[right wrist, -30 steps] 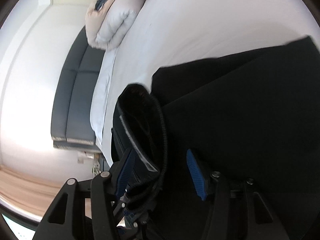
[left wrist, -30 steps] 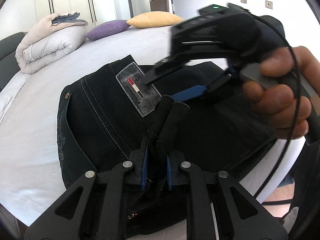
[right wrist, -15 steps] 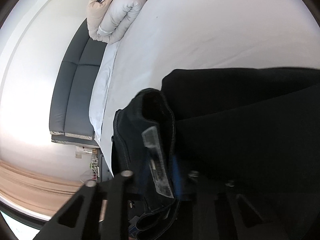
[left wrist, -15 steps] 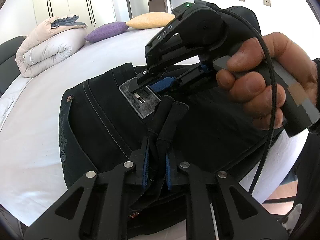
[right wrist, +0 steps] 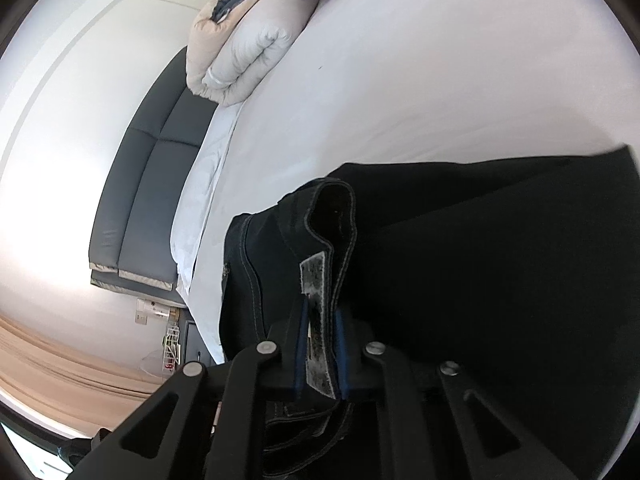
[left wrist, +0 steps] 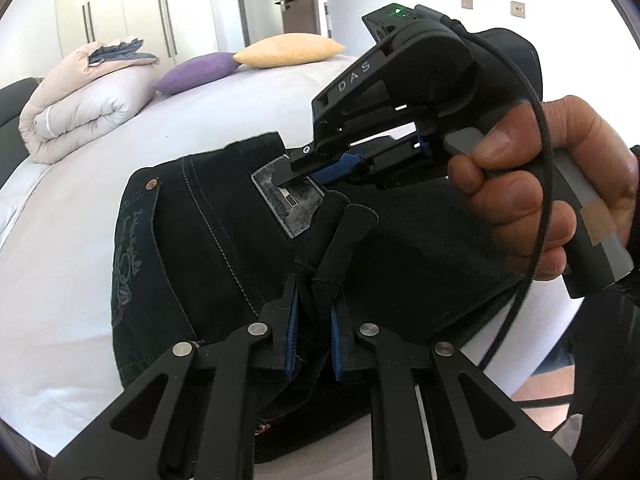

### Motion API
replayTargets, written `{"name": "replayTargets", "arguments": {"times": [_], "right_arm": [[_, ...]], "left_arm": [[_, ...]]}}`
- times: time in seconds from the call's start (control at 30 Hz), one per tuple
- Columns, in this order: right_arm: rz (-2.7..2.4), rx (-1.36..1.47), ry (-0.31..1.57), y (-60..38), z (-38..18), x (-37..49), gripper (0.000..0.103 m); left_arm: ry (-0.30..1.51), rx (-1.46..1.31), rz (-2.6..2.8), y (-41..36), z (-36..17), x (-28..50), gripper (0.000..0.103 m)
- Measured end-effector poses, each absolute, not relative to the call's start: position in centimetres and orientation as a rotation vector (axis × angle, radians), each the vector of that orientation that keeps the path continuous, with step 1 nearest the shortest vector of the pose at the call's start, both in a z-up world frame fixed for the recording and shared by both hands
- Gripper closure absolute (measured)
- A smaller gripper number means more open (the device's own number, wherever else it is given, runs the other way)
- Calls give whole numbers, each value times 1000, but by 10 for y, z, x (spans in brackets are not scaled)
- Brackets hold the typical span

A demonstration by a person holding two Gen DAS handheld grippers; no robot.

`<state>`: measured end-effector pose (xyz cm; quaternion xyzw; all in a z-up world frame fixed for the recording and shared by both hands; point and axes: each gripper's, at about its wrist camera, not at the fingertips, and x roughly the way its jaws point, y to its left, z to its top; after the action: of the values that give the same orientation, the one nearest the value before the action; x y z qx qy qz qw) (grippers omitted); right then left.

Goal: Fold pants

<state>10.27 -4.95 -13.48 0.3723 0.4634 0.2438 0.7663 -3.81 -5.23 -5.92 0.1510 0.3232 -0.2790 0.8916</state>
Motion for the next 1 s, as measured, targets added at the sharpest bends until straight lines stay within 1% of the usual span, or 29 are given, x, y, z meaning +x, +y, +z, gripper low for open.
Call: {"name": "replayTargets", "arguments": {"times": [0.5, 1.0], "right_arm": [[448, 869, 954, -108, -147, 64, 91], [408, 873, 905, -144, -144, 47, 91]], "left_arm": [[674, 404, -700, -90, -61, -63, 91], [673, 445, -774, -78, -63, -52, 91]]}}
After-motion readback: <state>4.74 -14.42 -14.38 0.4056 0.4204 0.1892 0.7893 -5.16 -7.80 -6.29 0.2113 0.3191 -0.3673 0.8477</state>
